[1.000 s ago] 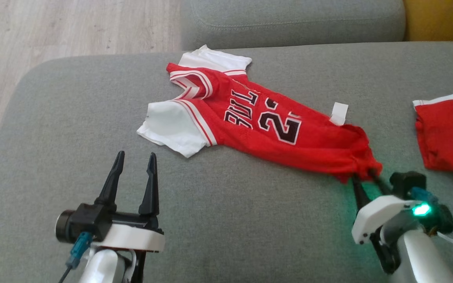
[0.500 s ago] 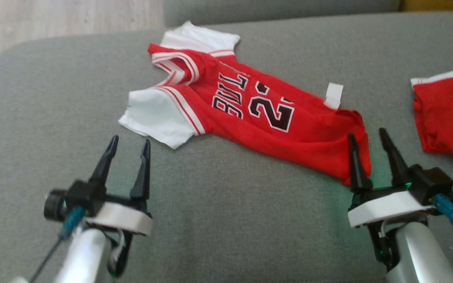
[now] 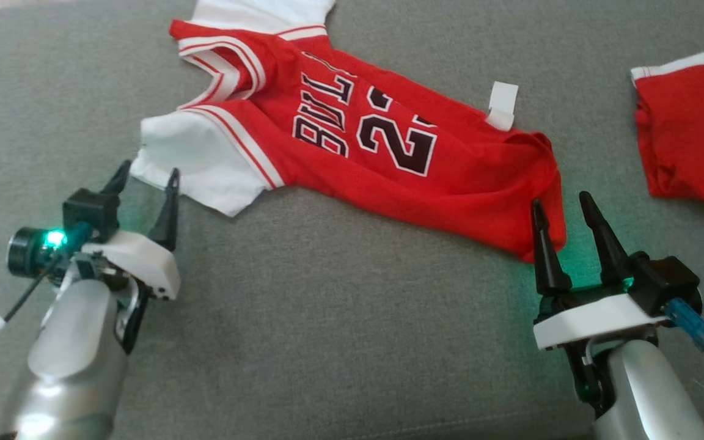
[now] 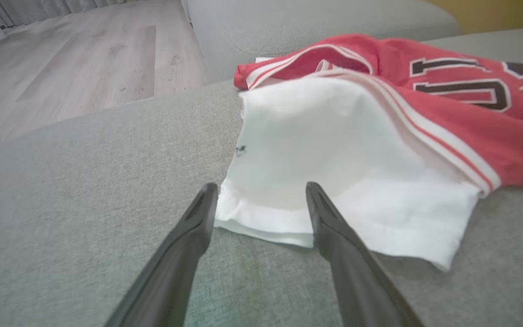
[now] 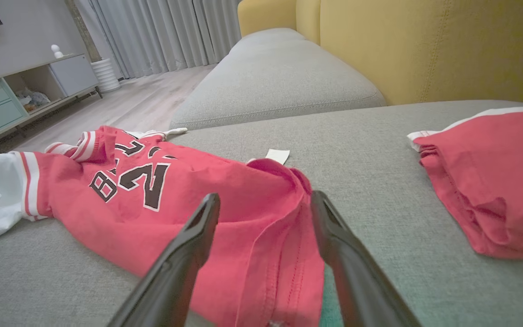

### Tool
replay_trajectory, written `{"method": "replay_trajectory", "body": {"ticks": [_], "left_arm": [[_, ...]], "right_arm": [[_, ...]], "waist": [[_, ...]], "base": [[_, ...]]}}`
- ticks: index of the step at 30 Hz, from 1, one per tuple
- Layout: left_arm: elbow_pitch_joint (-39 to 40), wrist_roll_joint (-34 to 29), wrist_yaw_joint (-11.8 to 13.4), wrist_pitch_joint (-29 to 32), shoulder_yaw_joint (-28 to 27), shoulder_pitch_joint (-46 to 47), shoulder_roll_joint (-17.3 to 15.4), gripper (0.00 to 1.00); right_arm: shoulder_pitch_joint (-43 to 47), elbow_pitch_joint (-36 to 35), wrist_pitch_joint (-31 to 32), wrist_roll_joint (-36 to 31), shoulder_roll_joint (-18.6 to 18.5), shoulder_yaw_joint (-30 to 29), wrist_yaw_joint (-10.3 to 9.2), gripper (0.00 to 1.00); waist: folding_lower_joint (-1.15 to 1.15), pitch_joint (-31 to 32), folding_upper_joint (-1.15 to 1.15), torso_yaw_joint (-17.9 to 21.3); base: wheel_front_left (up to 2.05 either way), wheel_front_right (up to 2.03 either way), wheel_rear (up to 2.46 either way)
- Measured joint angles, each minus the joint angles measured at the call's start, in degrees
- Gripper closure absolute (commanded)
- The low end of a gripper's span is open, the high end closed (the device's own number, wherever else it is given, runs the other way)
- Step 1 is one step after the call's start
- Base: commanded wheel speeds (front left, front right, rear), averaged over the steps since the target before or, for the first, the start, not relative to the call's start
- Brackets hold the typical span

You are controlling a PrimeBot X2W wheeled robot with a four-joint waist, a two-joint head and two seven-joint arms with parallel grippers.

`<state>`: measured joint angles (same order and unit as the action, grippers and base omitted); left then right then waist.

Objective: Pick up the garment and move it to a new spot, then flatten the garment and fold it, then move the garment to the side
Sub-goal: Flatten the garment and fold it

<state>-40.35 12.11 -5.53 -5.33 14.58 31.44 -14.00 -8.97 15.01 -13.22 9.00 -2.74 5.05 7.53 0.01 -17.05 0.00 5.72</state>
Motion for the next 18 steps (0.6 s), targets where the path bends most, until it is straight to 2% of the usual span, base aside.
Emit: {"method": "replay_trajectory", "body": {"ticks": [10, 12, 13, 18], "left_arm": [[-11.6, 0.0, -0.2, 0.8, 0.4, 7.4, 0.0, 0.01], [-13.2, 0.1, -0.6, 0.7, 0.6, 8.4, 0.1, 0.78], [-13.8, 0.6, -0.7, 0.6, 0.8, 8.6, 0.1, 1.00], [-16.0, 2.1, -1.5, -2.5, 2.0, 8.1, 0.3, 1.00]], "right_arm": [[-1.2, -0.8, -0.5, 0.0, 0.0, 0.0, 0.00, 0.00], [-1.4, -1.1, -0.5, 0.0, 0.0, 0.0, 0.00, 0.00], [-1.4, -1.1, -0.5, 0.0, 0.0, -0.1, 0.00, 0.00], [-1.3, -0.9, -0.5, -0.2, 0.0, -0.5, 0.00, 0.00]], "waist": [[-0.01, -2.2, 0.00, 0.7], [-0.01, -2.2, 0.00, 0.5], [-0.01, -2.1, 0.00, 0.3], [-0.01, -0.9, 0.00, -0.7]], "base": [[0.00, 0.00, 0.00], [0.00, 0.00, 0.00], [0.00, 0.00, 0.00], [0.00, 0.00, 0.00]]}}
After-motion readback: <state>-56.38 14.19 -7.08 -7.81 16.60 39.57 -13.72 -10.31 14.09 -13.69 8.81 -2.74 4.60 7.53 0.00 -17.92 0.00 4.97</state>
